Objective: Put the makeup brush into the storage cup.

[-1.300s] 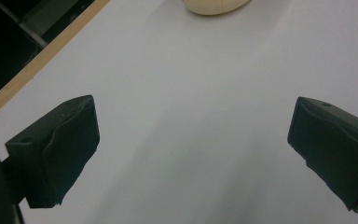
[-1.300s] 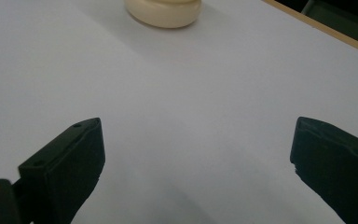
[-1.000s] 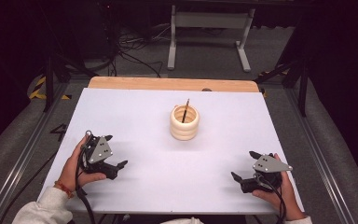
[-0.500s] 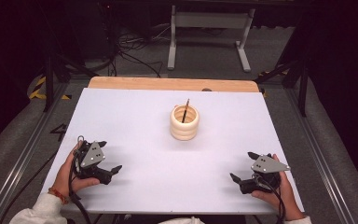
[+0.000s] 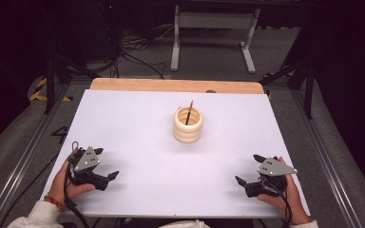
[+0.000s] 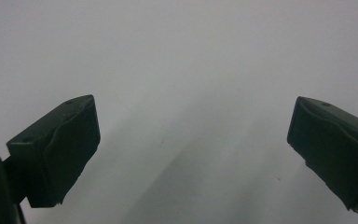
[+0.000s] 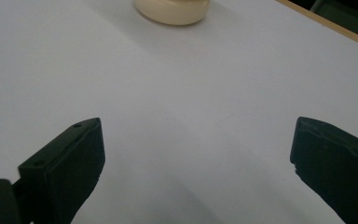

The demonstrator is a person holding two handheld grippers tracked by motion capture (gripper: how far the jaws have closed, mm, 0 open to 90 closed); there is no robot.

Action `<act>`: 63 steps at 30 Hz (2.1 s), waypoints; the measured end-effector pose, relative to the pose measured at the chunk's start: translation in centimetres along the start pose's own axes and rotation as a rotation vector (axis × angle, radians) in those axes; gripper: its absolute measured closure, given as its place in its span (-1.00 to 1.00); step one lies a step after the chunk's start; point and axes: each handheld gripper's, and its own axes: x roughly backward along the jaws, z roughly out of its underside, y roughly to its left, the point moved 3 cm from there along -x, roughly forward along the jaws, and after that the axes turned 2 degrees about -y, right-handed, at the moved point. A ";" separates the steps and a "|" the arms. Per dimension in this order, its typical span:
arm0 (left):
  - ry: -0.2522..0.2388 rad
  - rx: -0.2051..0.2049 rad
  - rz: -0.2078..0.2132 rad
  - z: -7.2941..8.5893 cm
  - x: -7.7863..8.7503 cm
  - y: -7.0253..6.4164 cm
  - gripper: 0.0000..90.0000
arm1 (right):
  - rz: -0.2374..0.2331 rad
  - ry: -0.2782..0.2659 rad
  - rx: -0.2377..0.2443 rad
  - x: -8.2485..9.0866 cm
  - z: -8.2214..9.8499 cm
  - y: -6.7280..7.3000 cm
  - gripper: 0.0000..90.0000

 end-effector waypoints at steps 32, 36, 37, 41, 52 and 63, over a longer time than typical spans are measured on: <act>-0.061 0.047 0.093 0.4 0.6 0.0 -0.91 | 0.027 -0.021 -0.005 0.8 -0.1 -0.2 -0.91; -0.077 0.060 0.095 0.3 0.6 0.0 -0.91 | 0.020 -0.015 -0.005 0.7 0.0 -0.2 -0.91; -0.078 0.057 0.091 0.3 0.6 0.0 -0.91 | 0.021 -0.015 -0.005 0.7 0.0 -0.2 -0.91; -0.078 0.054 0.083 0.2 0.7 0.1 -0.91 | 0.023 -0.017 -0.008 0.7 0.0 -0.3 -0.91; -0.073 0.048 0.082 0.2 0.7 0.0 -0.91 | 0.021 -0.016 -0.004 0.7 0.0 -0.2 -0.91; -0.060 0.047 0.085 0.2 0.4 -0.1 -0.92 | 0.021 -0.016 -0.006 0.7 0.1 -0.4 -0.91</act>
